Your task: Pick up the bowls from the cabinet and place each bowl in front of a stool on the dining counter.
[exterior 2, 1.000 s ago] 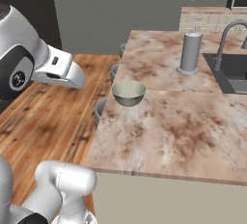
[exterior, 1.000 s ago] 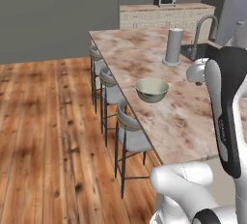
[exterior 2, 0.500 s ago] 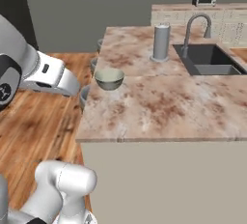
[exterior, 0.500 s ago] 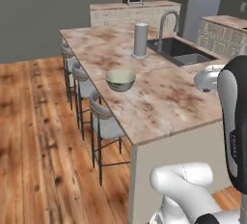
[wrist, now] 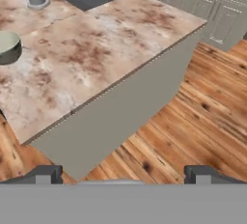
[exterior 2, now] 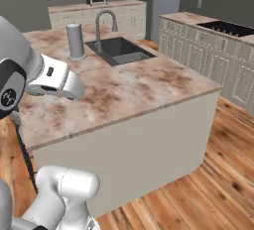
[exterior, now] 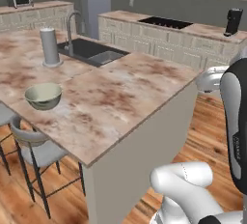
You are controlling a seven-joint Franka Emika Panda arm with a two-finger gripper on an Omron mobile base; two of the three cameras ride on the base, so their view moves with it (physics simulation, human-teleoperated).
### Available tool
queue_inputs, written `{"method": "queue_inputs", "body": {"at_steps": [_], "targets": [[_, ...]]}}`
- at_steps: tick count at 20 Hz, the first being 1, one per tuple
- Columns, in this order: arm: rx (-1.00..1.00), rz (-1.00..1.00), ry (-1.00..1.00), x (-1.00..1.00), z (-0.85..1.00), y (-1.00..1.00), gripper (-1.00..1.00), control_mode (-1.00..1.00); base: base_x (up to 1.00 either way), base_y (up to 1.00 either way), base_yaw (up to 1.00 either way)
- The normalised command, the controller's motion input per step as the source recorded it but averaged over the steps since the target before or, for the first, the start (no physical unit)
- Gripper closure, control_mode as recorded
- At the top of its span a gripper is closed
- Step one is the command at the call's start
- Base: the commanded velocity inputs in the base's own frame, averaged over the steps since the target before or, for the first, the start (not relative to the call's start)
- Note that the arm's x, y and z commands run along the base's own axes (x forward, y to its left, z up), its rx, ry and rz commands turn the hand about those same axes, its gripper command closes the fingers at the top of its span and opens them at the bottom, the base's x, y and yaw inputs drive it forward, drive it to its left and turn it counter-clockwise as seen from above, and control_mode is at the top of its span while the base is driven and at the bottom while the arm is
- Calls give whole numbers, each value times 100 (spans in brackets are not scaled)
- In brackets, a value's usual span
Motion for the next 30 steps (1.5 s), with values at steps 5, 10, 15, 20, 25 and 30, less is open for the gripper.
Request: {"method": "queue_inputs", "body": {"at_steps": [5,10,15,20,25,30], "targets": [[0,0,0,0,0,0,-100,100,1,-25,-80],[0,0,0,0,0,0,-100,100,7,-30,-77],[0,0,0,0,0,0,-100,100,14,-31,-74],[0,0,0,0,0,0,-100,100,50,-23,-62],[0,0,0,0,0,0,-100,100,79,-3,-55],[0,0,0,0,0,0,-100,100,97,5,-49]]}}
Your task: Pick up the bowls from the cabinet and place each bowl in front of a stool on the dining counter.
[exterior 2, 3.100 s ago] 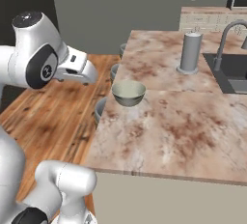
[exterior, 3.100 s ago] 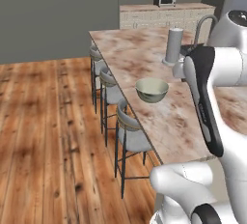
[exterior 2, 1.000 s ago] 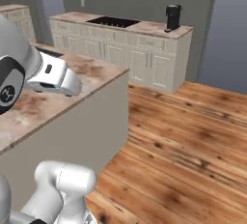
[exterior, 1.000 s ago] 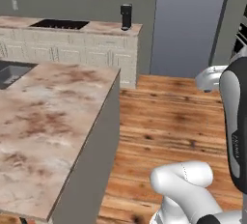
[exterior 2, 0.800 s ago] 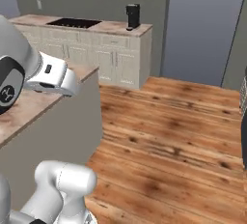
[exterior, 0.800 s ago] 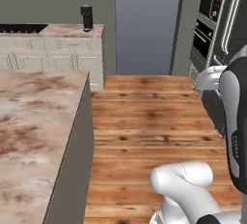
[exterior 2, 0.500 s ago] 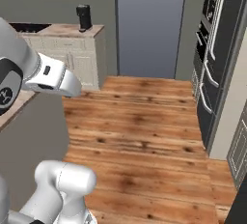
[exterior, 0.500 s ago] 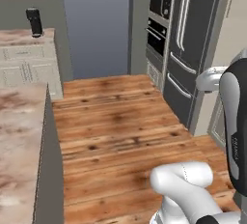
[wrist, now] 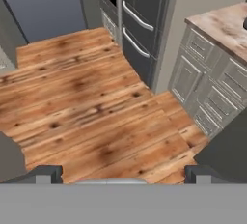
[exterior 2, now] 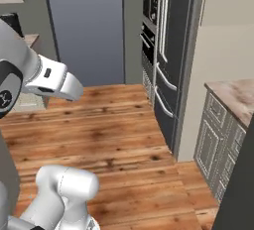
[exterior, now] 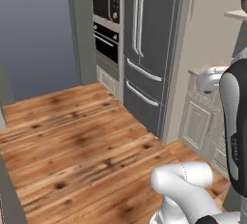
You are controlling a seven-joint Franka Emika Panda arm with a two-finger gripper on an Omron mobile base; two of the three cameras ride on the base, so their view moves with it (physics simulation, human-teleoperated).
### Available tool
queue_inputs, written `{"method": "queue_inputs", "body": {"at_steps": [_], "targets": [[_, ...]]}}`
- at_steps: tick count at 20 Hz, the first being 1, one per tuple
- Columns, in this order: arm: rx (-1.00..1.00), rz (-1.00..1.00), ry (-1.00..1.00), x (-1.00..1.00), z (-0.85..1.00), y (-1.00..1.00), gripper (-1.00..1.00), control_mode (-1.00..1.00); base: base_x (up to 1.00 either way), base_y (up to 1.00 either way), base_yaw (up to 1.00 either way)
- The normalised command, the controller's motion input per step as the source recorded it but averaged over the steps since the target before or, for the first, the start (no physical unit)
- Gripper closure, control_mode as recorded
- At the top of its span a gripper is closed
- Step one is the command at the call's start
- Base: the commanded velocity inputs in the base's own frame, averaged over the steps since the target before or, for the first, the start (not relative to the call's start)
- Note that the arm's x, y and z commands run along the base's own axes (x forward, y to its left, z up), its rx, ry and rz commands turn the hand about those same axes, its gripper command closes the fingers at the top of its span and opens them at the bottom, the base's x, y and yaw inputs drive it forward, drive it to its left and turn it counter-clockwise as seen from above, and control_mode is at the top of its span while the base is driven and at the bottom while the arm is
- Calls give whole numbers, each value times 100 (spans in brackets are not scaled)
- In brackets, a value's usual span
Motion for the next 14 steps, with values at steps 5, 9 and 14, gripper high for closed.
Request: {"method": "queue_inputs", "body": {"at_steps": [5,9,14], "targets": [[0,0,0,0,0,0,-100,100,92,24,-45],[0,0,0,0,0,0,-100,100,81,21,-49],[0,0,0,0,0,0,-100,100,64,26,-51]]}}
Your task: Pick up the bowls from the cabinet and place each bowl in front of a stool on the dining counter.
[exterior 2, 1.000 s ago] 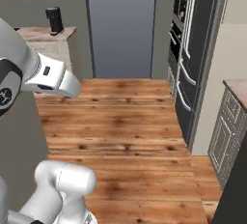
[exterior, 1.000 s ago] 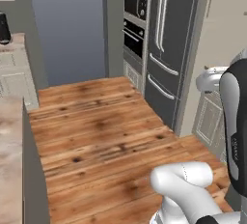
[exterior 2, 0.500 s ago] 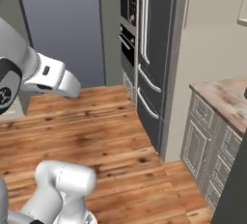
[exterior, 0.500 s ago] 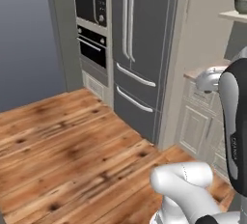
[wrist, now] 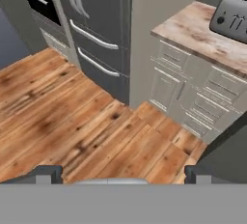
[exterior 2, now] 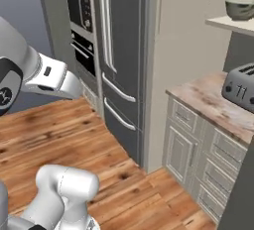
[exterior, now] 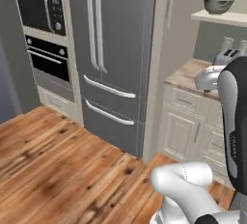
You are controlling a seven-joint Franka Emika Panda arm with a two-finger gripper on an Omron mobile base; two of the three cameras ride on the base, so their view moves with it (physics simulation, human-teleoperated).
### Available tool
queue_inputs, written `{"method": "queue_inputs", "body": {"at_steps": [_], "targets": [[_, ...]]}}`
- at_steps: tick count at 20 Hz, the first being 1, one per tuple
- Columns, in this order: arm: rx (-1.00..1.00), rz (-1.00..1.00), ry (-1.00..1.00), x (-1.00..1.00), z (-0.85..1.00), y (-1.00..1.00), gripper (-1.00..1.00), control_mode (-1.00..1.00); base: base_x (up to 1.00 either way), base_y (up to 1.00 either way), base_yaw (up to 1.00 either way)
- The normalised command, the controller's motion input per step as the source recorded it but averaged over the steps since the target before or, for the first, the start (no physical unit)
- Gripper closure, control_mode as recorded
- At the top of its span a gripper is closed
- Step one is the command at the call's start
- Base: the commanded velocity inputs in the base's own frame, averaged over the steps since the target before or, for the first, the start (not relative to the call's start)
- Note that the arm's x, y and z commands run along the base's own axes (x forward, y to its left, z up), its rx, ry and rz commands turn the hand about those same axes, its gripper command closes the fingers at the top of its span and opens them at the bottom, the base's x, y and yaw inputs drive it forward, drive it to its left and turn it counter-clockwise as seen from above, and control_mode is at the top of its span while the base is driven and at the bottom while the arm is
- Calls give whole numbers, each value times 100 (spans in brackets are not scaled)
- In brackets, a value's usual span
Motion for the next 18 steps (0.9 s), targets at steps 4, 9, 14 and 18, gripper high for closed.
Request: {"method": "queue_inputs", "body": {"at_steps": [4,9,14,18], "targets": [[0,0,0,0,0,0,-100,100,52,37,-52],[0,0,0,0,0,0,-100,100,46,41,-52],[0,0,0,0,0,0,-100,100,49,49,-51],[0,0,0,0,0,0,-100,100,54,22,-48]]}}
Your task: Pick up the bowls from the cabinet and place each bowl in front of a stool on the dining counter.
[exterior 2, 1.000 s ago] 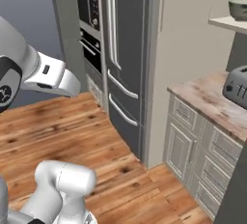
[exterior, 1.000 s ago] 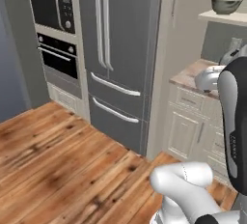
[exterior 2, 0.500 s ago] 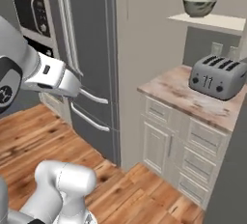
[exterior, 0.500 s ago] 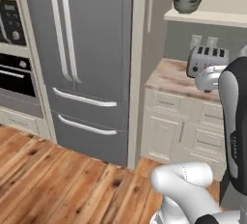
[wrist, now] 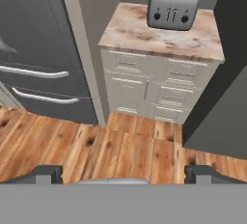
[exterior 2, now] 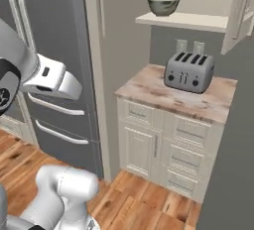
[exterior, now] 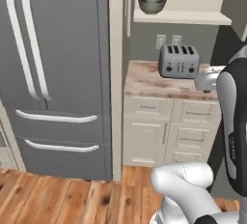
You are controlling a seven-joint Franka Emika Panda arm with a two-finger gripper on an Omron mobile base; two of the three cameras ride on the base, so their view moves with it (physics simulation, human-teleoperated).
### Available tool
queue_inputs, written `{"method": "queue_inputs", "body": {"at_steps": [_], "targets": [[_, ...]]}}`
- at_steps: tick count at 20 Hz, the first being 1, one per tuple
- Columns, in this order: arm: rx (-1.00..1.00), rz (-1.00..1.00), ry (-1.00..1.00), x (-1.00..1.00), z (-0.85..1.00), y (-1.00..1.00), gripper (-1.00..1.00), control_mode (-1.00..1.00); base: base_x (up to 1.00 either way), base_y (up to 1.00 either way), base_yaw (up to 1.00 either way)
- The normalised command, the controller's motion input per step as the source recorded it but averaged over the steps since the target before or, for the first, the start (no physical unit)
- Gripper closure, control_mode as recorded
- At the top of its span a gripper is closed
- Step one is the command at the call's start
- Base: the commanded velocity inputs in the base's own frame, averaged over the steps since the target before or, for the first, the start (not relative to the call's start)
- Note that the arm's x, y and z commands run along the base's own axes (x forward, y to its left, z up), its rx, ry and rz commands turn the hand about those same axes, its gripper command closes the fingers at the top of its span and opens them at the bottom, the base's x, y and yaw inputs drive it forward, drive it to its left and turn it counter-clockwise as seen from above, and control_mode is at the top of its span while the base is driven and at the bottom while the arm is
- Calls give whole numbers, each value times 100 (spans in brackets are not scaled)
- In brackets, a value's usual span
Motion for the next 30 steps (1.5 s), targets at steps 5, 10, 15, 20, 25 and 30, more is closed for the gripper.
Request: {"method": "queue_inputs", "body": {"at_steps": [5,10,15,20,25,30], "targets": [[0,0,0,0,0,0,-100,100,52,15,-52],[0,0,0,0,0,0,-100,100,60,16,-46],[0,0,0,0,0,0,-100,100,78,40,-22],[0,0,0,0,0,0,-100,100,67,35,-9],[0,0,0,0,0,0,-100,100,49,27,-10],[0,0,0,0,0,0,-100,100,36,33,-4]]}}
